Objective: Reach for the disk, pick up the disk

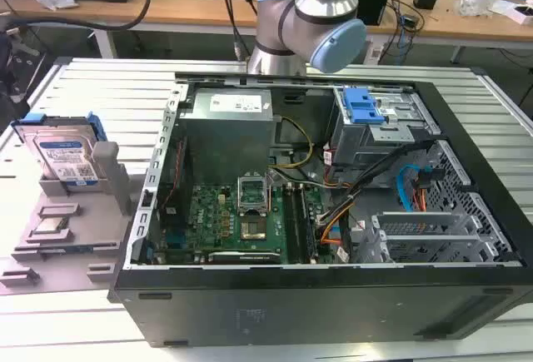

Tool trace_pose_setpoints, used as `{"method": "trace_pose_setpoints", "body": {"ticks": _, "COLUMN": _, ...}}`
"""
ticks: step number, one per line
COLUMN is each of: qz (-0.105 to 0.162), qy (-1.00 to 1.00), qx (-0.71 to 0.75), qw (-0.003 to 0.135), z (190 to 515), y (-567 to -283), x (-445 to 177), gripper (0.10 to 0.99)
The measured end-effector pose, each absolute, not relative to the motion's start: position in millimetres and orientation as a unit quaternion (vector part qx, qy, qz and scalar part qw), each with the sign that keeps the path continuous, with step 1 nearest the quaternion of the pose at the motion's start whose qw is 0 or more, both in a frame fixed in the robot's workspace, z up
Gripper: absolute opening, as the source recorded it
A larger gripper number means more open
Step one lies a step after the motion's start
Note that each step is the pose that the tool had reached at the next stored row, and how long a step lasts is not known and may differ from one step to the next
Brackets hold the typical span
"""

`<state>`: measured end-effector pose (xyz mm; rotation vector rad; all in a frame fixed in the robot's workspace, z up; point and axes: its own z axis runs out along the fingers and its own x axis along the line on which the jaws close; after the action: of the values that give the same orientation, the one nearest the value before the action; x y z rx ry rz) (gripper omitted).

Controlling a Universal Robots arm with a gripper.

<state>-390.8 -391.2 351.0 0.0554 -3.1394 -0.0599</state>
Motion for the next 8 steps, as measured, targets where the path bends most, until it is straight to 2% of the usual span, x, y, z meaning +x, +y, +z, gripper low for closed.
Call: {"method": "trace_pose_setpoints", "body": {"ticks": 8, "qz": -0.019, "qy": -0.991, "qx": 0.131, "qw": 0.003, "z": 351.0, "y": -391.2, "x": -390.8, "gripper": 0.106}}
